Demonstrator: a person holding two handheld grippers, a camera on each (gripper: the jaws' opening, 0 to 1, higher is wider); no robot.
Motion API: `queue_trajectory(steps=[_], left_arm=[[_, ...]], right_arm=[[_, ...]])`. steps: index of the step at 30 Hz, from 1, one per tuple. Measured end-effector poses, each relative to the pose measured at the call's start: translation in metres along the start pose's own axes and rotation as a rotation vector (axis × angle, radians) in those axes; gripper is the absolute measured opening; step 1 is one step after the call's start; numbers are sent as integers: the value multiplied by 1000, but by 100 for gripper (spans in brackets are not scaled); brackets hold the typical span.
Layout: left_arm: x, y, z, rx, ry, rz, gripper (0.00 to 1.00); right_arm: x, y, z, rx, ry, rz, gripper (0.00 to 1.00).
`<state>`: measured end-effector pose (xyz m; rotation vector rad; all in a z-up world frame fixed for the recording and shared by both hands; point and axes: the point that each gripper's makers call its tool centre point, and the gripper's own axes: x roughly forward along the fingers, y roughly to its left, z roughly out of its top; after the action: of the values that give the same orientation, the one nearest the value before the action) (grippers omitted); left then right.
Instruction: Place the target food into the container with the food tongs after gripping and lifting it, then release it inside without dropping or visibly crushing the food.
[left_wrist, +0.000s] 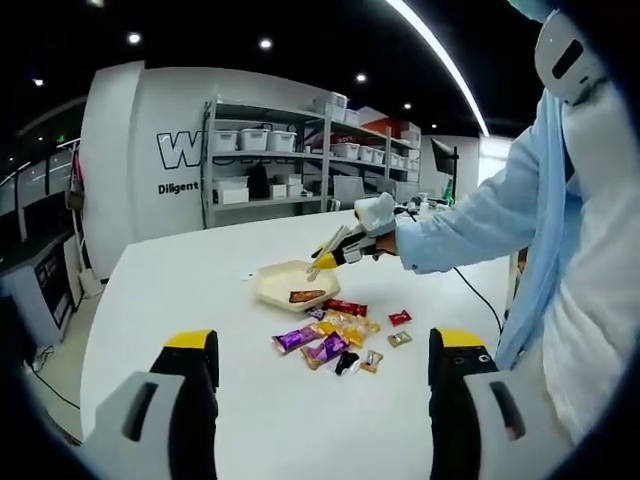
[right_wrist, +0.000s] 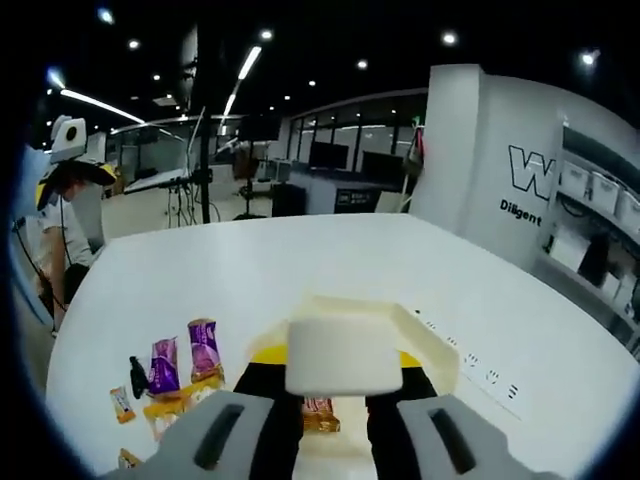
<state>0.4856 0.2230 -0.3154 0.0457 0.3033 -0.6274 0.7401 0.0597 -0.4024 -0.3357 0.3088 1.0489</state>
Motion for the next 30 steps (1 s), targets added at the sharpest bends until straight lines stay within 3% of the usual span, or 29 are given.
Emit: queue_trajectory(steps=[14, 30], left_arm=[[8, -9, 4, 13, -10, -33, 84], [19, -19, 11, 30, -36, -89, 84]], right_arm=[[-25, 12, 3, -26, 0, 4, 16], [-55, 31, -13, -9, 25, -23, 16]])
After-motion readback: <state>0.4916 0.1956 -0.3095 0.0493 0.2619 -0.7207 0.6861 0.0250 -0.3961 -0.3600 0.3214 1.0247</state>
